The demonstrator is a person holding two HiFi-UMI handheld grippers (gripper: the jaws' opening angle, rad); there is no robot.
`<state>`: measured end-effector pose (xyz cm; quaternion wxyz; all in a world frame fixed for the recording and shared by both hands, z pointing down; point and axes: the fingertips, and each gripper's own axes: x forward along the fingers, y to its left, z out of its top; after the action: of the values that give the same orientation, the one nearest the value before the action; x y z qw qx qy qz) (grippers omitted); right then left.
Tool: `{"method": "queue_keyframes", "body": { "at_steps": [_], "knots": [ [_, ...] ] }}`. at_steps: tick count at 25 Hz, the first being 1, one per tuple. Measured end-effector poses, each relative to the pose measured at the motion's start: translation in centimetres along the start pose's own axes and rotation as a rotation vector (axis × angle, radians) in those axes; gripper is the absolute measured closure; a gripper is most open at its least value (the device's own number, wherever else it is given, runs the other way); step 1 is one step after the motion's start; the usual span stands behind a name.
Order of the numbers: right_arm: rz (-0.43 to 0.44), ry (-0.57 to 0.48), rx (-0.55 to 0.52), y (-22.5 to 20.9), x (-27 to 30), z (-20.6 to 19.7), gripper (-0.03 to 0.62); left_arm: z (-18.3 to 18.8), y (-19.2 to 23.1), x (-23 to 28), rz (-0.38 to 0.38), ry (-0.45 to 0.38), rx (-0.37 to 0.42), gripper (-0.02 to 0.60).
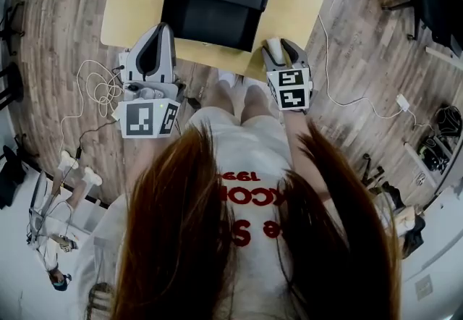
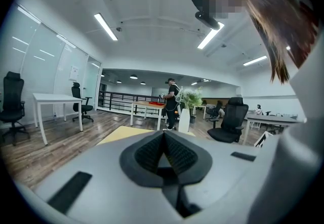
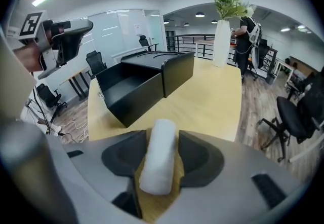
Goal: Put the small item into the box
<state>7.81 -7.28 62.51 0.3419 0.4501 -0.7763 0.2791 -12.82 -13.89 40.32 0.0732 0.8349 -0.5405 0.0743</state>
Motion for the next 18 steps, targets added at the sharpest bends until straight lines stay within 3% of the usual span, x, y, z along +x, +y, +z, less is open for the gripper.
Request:
{"method": "queue_keyframes", "body": {
  "at_steps": [2,9,18],
  "knots": [
    [-0.006,-0.008,-0.007,-0.2,-0.2,0.1,0.439,0.0,-0.1,-0.1,0.005,-0.002,0.002,0.575],
    [-0.001,-0.097,0.009,-0.8,-1.9,2.5,0.45,1.1,-0.2,-0.1,0.014,-0.036,0.009,0.575],
    [-0.036,-0.373,-0.012,-2.1,-7.6,10.6,0.453,4.1,-0.5,1.1,0.013,-0.115,0.026,0.575]
  ]
}}
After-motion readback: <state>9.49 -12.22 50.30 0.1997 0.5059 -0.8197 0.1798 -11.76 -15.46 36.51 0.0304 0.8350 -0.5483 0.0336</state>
